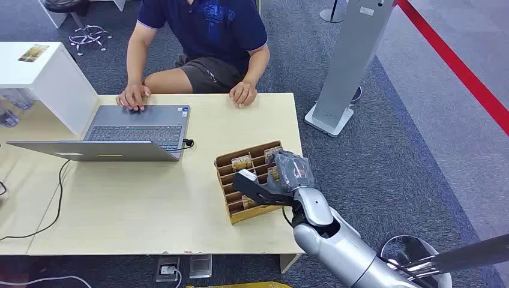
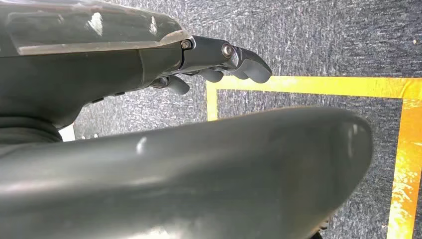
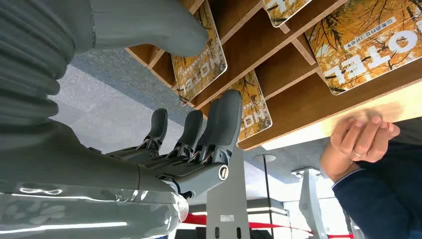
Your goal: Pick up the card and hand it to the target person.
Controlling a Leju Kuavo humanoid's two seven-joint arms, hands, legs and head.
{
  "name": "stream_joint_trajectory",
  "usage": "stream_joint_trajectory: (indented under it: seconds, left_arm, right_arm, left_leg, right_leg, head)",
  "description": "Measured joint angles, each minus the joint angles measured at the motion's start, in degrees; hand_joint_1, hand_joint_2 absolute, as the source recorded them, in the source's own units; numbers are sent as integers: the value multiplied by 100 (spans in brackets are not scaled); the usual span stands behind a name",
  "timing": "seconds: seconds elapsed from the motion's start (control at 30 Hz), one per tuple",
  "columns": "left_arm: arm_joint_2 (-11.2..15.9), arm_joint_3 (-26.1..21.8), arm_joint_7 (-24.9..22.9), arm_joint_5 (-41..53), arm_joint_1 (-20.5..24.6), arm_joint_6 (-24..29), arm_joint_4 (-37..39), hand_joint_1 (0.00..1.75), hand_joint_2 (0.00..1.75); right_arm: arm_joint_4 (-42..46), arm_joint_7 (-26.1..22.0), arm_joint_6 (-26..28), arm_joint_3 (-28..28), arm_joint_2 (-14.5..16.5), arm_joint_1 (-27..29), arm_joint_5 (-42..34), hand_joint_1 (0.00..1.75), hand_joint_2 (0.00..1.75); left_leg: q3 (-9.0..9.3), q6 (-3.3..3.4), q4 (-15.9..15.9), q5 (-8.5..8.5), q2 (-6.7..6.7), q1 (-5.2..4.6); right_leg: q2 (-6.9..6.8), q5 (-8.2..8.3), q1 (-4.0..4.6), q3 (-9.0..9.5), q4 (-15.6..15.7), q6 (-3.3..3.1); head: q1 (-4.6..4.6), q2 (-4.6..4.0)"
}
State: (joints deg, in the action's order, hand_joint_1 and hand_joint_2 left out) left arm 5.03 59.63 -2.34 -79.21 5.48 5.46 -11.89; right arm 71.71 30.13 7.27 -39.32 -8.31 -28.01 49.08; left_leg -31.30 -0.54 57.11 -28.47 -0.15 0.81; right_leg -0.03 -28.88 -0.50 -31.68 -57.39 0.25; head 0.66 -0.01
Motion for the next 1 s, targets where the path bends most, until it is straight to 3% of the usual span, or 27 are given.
stream_joint_trajectory:
  seconds: [1.0]
  left_arm:
    - [-2,0,21,1,0,-19,-1,0,0]
  right_arm:
    - [-56,82,-121,-7,-11,3,-15,90,175]
  left_leg:
    - [0,0,0,0,0,0]
  right_leg:
    - [0,0,0,0,0,0]
  head:
    - [-2,-1]
